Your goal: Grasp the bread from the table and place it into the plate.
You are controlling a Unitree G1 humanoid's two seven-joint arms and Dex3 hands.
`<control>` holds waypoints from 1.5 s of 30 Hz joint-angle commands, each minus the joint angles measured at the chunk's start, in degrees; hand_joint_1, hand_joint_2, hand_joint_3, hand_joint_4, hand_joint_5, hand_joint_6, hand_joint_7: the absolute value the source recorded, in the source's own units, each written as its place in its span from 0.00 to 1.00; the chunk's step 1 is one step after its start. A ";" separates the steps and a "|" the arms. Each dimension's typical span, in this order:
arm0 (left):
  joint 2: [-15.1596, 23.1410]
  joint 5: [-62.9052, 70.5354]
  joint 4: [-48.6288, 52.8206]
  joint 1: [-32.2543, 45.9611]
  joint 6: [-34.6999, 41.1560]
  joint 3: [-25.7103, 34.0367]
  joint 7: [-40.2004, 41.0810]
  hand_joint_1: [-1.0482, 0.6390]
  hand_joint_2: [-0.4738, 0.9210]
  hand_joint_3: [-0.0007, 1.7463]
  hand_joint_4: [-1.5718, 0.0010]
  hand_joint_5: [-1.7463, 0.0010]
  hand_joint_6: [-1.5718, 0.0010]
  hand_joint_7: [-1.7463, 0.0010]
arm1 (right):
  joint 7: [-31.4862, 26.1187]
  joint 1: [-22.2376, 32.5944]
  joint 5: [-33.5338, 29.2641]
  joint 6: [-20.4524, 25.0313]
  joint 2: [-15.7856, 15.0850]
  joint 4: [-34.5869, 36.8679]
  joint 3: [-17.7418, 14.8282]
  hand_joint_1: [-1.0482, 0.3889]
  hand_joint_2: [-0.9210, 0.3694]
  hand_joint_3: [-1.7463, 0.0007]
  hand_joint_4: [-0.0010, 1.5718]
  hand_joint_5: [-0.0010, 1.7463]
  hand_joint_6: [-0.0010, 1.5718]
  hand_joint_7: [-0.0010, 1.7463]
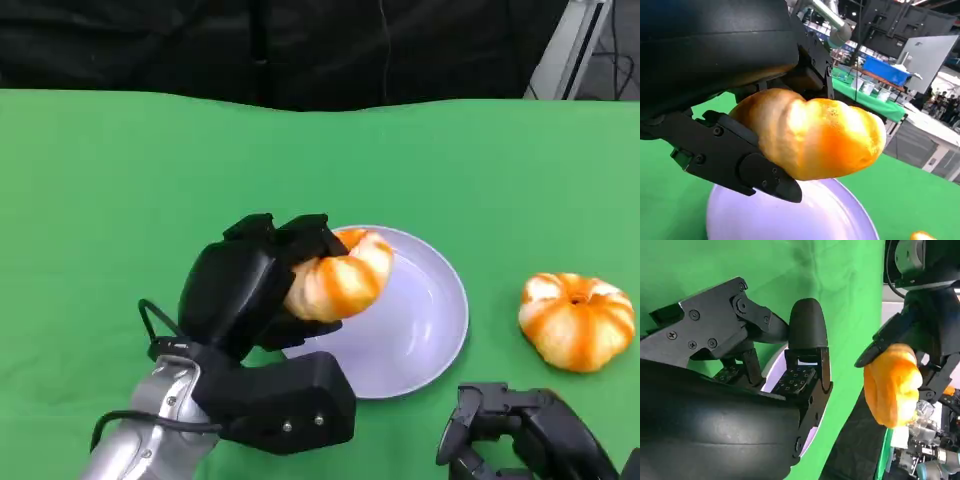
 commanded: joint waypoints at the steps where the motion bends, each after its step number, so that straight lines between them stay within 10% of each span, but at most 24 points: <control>1: 0.54 0.05 0.51 -0.36 -0.06 0.05 -0.10 0.60 0.93 0.00 0.61 0.10 0.53 0.35 | -0.25 0.41 0.44 -0.47 -0.26 -0.36 -0.21 0.67 0.23 0.45 0.55 0.82 0.55 0.67; 45: -0.19 1.29 13.41 -8.47 -3.04 -3.67 0.44 0.58 0.94 0.00 0.65 0.04 0.57 0.28 | -1.84 0.71 -0.41 0.14 -0.37 -0.99 0.69 0.65 0.24 0.44 0.55 0.82 0.56 0.66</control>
